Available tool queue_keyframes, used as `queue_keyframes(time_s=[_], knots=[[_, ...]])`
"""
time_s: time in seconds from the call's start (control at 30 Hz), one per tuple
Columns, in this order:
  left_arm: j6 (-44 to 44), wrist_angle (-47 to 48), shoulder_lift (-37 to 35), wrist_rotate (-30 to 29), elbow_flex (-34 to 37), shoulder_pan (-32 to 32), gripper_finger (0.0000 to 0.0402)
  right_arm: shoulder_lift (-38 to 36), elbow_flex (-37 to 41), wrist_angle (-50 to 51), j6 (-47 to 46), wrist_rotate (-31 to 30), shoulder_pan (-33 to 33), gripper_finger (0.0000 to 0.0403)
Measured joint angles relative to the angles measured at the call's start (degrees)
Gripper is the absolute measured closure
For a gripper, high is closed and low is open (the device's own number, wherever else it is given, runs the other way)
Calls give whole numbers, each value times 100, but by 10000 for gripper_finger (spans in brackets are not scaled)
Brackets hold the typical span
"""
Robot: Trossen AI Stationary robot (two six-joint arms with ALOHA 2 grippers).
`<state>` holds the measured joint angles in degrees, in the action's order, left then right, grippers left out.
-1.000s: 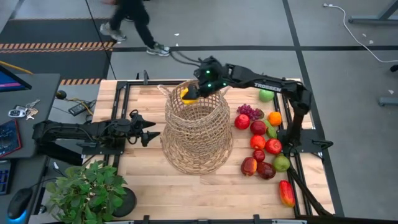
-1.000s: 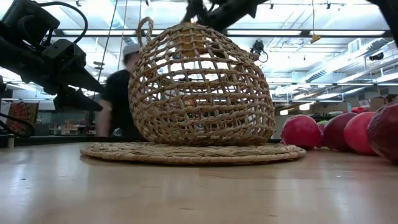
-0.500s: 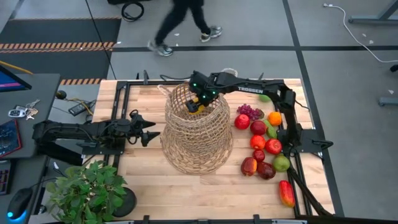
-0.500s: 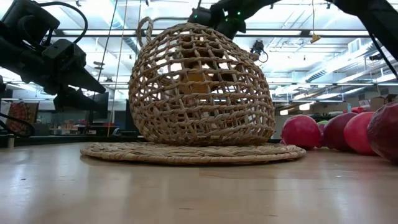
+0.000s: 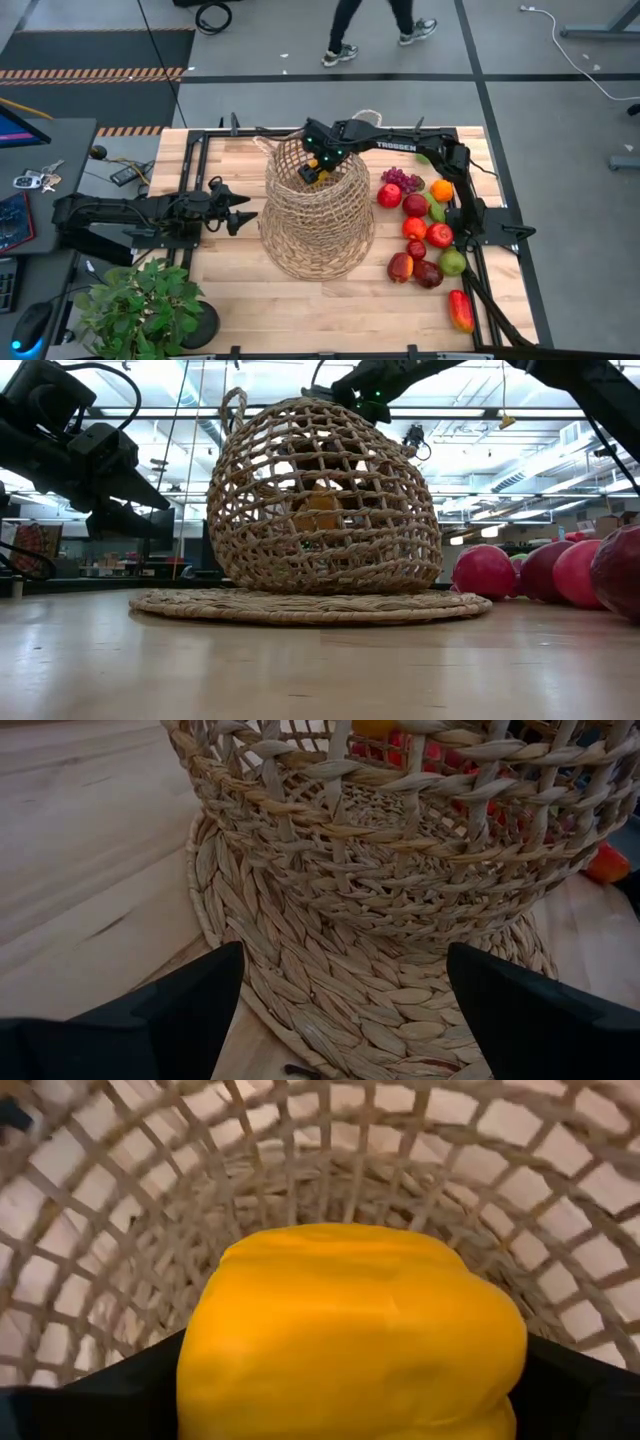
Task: Build produce basket
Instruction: Put the bell pepper into the brown basket
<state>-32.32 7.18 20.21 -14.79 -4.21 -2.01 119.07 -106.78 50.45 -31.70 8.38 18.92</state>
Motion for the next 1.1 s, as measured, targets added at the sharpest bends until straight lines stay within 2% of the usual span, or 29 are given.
queue_keyframes(time_s=[0.2, 0.77, 0.9, 1.0, 1.1], knots=[[1, 0, 0, 1, 0, 0, 45, 0, 0, -531, 5, 4, 0, 39], [1, 0, 2, 2, 0, -1, 45, 0, 2, -567, 27, -59, 72, 39], [1, 0, 2, 2, 0, 1, 45, 0, 2, -590, -122, 107, 72, 35], [0, 0, 2, 2, 0, 1, 45, 0, 4, -715, -115, 293, 106, 15], [0, 0, 2, 2, 0, 1, 45, 0, 4, -836, 243, 901, 221, 6]])
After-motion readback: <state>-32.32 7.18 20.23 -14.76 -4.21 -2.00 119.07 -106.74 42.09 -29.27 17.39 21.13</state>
